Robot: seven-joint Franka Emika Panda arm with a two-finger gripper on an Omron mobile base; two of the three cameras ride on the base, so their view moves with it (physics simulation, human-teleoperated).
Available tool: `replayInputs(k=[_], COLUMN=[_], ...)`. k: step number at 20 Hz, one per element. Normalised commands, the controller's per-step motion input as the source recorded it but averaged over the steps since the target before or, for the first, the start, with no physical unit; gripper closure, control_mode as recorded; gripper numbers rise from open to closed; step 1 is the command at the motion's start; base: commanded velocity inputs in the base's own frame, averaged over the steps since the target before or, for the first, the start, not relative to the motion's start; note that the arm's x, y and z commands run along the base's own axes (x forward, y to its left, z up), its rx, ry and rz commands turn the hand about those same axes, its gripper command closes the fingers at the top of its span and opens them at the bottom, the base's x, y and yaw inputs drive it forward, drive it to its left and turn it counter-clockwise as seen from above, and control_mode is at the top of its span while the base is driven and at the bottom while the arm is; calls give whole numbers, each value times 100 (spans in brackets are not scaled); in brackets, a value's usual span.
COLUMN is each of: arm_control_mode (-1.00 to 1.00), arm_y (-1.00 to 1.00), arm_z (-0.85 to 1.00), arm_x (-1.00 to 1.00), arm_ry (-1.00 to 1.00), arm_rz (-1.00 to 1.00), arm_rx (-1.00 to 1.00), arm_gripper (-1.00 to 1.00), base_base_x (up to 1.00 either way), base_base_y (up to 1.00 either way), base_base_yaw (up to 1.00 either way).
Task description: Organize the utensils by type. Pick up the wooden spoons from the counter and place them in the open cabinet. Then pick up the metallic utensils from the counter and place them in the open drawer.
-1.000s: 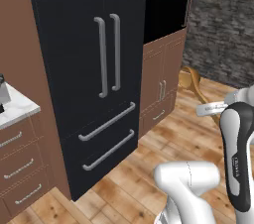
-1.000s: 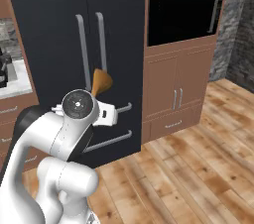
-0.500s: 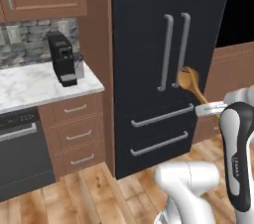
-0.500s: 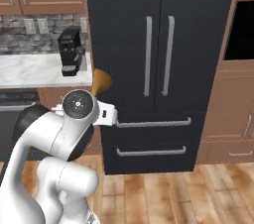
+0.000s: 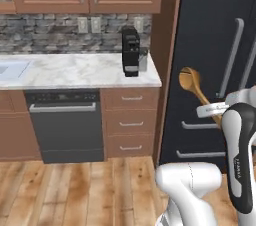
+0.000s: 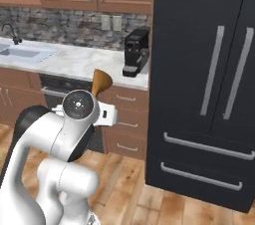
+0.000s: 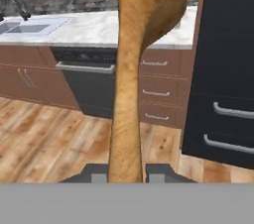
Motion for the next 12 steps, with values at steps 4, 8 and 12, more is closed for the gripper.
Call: replayInputs(k=[4, 8, 12], arm_control_mode=[100, 100, 100], arm_y=[0, 0, 0], arm_z=[0, 0, 0], arm_x=[0, 0, 0], arm_ry=[0, 0, 0], arm_rz=[0, 0, 0], arm_rx=[0, 0, 0], arm_gripper=[100, 100, 100], base_base_x=[35, 42, 53], base_base_y=[0, 1, 12], base_base_yaw=[57, 53, 46])
